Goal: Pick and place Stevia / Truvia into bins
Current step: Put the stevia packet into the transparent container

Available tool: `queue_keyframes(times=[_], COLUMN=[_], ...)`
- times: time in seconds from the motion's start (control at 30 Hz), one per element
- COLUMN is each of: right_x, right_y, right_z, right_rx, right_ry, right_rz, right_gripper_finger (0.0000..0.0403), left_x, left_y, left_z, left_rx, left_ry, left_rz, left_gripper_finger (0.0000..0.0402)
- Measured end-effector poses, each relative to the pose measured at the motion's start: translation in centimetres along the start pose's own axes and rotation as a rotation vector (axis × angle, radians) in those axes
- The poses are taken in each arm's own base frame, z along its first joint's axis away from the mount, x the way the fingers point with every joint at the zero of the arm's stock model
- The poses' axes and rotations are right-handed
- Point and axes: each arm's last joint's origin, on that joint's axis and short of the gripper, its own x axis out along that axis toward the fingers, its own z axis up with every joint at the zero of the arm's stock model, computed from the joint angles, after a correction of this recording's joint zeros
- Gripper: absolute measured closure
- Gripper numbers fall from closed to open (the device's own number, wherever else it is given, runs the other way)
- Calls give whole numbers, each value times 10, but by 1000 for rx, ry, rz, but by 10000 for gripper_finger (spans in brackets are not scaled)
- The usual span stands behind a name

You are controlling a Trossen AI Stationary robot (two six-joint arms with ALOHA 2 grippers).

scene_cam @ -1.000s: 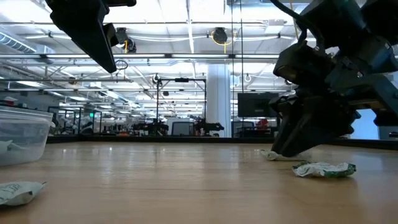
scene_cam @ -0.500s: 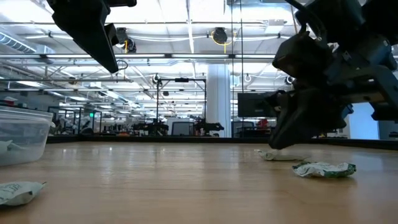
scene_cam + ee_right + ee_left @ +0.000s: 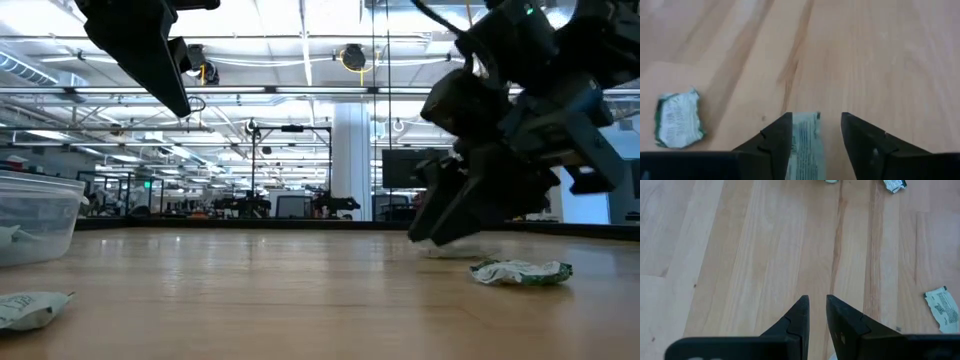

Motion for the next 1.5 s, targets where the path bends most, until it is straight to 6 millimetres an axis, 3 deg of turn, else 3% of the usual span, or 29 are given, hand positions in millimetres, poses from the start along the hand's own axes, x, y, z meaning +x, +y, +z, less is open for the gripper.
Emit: queue_keyframes(times=[0.33,0.83,1.1,1.23,1.4,1.5], right_x=[12,12,12,14,16,16], right_y=[-3,-3,-1,0,1,2], right_z=[-10,-6,8,25,47,51], right_rx=[4,2,-11,-99,-223,-273], right_ry=[24,-24,-168,-229,-292,-306], right_rz=[-13,-6,6,-2,-48,-55], right_gripper_finger=[277,395,388,388,391,388], left_x=[0,0,-1,-2,2,11], left_y=[0,2,-4,-4,0,-1], left_z=[0,2,15,23,26,25], left_rx=[-1,-65,-133,-164,-364,-344], left_ry=[0,-51,-179,-246,-253,-231], left_rz=[0,76,5,-27,-41,-26], left_gripper_finger=[330,330,330,330,330,330])
